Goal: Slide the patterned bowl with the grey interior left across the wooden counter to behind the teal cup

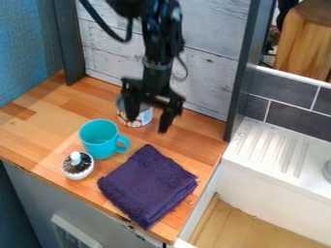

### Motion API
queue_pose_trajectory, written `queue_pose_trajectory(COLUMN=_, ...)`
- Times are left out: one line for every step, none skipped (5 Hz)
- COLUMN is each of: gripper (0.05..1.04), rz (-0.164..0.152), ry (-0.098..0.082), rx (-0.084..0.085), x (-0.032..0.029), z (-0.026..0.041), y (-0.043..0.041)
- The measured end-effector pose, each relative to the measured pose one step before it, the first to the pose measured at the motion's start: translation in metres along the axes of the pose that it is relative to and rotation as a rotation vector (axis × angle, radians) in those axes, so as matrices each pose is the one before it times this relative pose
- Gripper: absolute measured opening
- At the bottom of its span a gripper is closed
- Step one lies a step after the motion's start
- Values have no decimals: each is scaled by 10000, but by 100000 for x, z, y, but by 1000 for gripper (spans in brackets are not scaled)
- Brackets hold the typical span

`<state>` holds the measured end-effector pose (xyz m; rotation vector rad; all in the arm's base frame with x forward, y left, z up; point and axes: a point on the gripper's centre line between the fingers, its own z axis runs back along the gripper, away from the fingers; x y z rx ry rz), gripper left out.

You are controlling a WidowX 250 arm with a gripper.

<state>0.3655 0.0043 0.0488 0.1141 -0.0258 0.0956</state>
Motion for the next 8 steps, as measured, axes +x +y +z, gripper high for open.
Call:
queue_pose_trajectory(gripper=1001, rz=-301, ry=-461, rx=-140, x=-1047, z=1012, y=-2374)
queue_pose_trajectory(gripper=1001, rz=-271, ry=-803, rx=-310, x=-1131, z=1410, y=-1170)
queue_pose_trajectory(gripper=1001, rz=-355, ry=-138, rx=22, x=-1094, z=1876, y=152)
queue_pose_trajectory(gripper=1001, rz=-23, ry=-76, rx=-11, x=94, z=231, y=11)
queue_pose_trajectory(gripper=1001, rz=0, ry=0, rx=0, x=0, z=0, y=0)
queue_pose_trajectory(gripper=1001, rz=-2, ry=15, rx=2, x=-46, z=-31, y=3)
queue_pose_trajectory(gripper=1001, rz=0, ry=0, rx=0, x=0, z=0, y=0)
queue_pose_trajectory(gripper=1001, rz=2, ry=-15, rx=-2, x=46, z=31, y=-3)
